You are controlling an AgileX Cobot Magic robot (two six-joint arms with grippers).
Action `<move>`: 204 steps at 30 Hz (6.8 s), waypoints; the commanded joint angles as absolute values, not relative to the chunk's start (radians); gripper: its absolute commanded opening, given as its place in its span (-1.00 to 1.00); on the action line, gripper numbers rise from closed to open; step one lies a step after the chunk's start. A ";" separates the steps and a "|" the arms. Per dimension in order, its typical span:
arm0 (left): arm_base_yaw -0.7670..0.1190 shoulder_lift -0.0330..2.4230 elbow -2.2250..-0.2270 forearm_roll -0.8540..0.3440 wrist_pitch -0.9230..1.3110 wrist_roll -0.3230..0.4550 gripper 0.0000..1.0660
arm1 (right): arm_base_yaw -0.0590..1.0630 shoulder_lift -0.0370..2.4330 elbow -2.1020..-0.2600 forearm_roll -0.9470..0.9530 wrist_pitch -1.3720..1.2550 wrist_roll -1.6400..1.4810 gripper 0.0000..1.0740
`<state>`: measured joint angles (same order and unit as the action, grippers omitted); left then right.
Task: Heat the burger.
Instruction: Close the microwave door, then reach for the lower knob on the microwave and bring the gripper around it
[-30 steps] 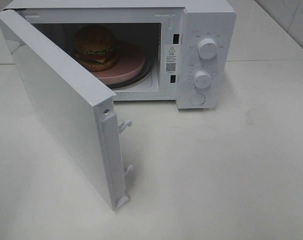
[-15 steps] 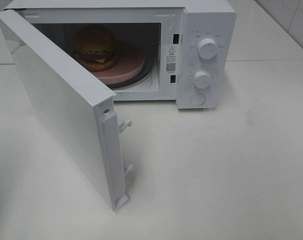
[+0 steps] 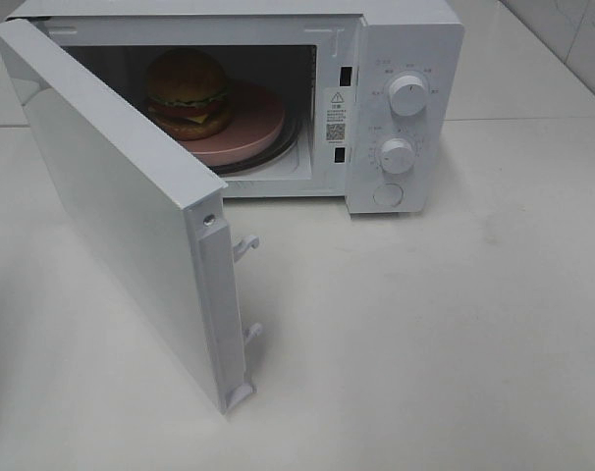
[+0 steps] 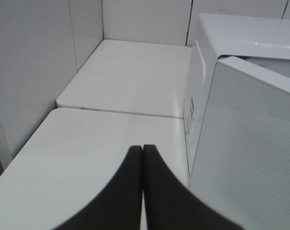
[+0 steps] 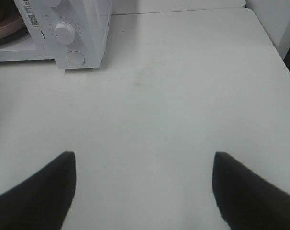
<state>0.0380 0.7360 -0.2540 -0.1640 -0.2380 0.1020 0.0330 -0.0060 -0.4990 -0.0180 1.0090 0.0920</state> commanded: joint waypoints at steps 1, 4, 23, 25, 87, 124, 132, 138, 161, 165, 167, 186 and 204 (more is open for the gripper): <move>0.029 0.811 -0.243 -0.097 -0.372 0.000 -1.00 | 0.028 -0.031 -0.497 -0.014 0.995 0.080 0.39; -0.001 0.884 -0.243 0.018 -0.436 -0.091 -1.00 | 0.028 -0.031 -0.497 -0.014 0.995 0.080 0.39; -0.216 1.301 -0.249 0.241 -0.802 -0.191 -1.00 | 0.028 -0.031 -0.497 -0.014 0.995 0.080 0.39; -0.241 1.326 -0.249 0.220 -0.832 -0.191 -1.00 | 0.028 -0.031 -0.497 -0.014 0.995 0.080 0.39; -0.637 1.952 -1.121 -0.208 -0.607 -0.035 -1.00 | 0.028 -0.031 -0.497 -0.014 0.995 0.080 0.39; -0.642 1.608 -1.178 -0.159 0.739 -0.038 0.87 | 0.028 -0.031 -0.497 -0.014 0.995 0.080 0.39; -0.616 1.545 -1.178 -0.047 0.921 -0.071 0.87 | 0.028 -0.031 -0.497 -0.014 0.995 0.080 0.39; -0.493 1.484 -1.178 -0.045 1.003 -0.072 0.87 | 0.028 -0.031 -0.497 -0.014 0.995 0.080 0.39; -0.033 0.988 -0.848 -0.060 1.105 -0.017 0.87 | 0.030 -0.031 -0.497 -0.014 0.995 0.080 0.40; -0.028 0.839 -0.748 -0.058 1.105 -0.017 0.87 | 0.030 -0.031 -0.497 -0.014 0.995 0.080 0.40; -0.028 0.772 -0.711 -0.061 1.104 -0.017 0.87 | 0.030 -0.031 -0.497 -0.014 0.995 0.080 0.40; -0.028 0.304 -0.517 -0.050 1.069 -0.013 0.86 | 0.030 -0.031 -0.497 -0.014 0.995 0.080 0.40; -0.028 0.004 -0.517 -0.082 1.067 -0.013 0.86 | 0.030 -0.031 -0.497 -0.014 0.995 0.080 0.40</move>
<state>-0.0320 0.0300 -0.5200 -0.0690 1.0810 -0.0140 0.0330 -0.0060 -0.4990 -0.0150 1.0090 0.0910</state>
